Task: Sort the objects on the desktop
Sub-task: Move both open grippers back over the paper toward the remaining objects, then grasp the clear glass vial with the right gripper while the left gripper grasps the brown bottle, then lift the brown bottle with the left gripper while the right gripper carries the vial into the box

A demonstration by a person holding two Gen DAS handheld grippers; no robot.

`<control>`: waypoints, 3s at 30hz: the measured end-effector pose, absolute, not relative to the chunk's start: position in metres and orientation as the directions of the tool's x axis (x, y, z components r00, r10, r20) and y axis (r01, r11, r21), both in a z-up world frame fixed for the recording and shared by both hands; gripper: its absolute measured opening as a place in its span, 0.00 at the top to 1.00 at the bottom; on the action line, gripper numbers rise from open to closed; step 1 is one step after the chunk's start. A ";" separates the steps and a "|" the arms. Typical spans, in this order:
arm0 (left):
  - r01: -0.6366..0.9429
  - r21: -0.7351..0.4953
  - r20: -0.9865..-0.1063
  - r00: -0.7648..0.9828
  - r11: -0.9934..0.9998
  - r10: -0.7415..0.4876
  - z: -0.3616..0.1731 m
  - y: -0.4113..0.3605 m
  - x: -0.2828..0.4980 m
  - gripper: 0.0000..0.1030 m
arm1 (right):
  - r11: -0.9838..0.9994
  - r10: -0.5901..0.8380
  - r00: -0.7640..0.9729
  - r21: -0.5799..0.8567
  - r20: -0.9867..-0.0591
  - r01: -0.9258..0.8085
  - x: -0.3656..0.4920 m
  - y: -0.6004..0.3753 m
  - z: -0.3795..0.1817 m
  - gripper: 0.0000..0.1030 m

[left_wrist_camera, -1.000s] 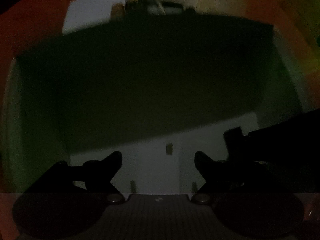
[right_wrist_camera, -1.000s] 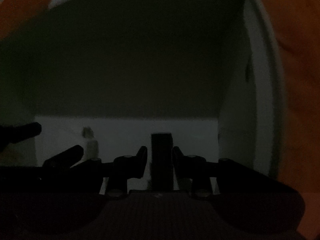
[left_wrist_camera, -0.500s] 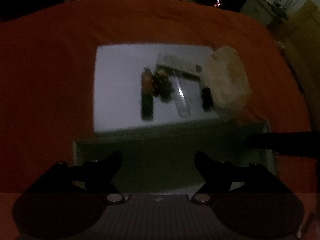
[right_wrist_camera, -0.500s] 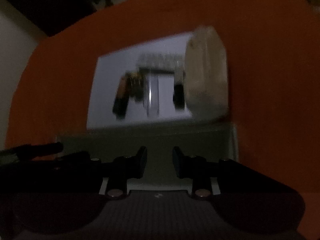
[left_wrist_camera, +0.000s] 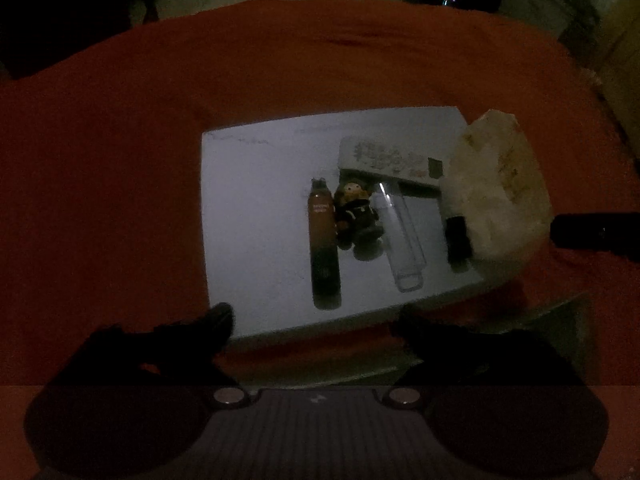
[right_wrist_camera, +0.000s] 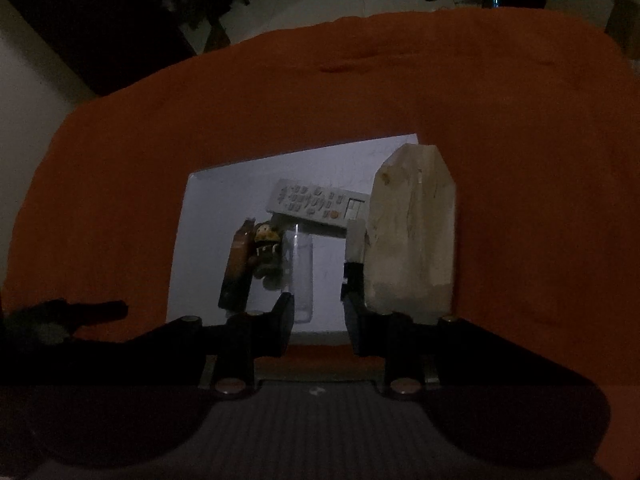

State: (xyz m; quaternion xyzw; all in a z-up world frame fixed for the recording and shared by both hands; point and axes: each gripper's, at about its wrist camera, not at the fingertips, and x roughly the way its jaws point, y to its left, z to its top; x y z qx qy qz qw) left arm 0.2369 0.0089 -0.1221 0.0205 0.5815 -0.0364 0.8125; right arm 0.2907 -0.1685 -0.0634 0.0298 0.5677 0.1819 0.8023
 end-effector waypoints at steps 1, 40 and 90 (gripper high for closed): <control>0.073 -0.012 -0.941 0.337 0.997 -0.036 -0.124 0.009 0.239 0.07 | 0.933 0.324 0.288 0.255 -0.901 -0.253 0.294 -0.168 -0.065 0.70; 0.116 -0.057 -0.968 0.236 0.992 -0.083 -0.224 0.017 0.321 0.02 | 0.959 0.251 0.237 0.208 -0.939 -0.192 0.374 -0.149 -0.156 0.63; 0.188 0.027 -0.963 0.268 0.982 -0.025 -0.213 0.024 0.311 0.80 | 0.957 0.133 0.176 0.080 -0.975 -0.278 0.348 -0.108 -0.190 0.79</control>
